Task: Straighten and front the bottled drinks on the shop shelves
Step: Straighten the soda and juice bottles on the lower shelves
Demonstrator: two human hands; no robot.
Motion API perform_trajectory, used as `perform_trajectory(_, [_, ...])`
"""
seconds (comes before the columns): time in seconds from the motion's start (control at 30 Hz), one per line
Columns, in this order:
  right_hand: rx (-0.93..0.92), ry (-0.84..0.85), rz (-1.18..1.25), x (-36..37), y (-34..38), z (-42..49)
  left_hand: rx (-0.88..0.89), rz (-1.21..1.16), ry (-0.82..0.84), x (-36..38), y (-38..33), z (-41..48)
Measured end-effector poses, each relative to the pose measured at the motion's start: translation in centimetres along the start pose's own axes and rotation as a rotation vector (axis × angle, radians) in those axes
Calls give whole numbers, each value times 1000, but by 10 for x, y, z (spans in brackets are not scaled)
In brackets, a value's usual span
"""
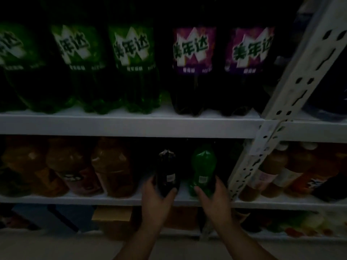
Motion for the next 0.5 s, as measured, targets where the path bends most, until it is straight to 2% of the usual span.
perform_trajectory(0.1, [8,-126,58,18,-8,4,38,-33,19,23,19,14])
perform_trajectory(0.23, [-30,-234,159,31,-20,12,136,-57,-94,34,34,25])
perform_trajectory(0.37, [-118,-152,291,40,-33,23,216,-63,-55,34,45,36])
perform_trajectory(0.5, [-154,-36,375,41,-37,27,187,-84,152,26,51,52])
Point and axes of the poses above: each hand's wrist, its own z-axis towards the middle knuckle, its own x-axis out of the palm, y = z × x, the point moved 7 cm from there along z, towards the middle knuckle, and after that the axes turned 8 degrees about -z, right-handed, at the moved point
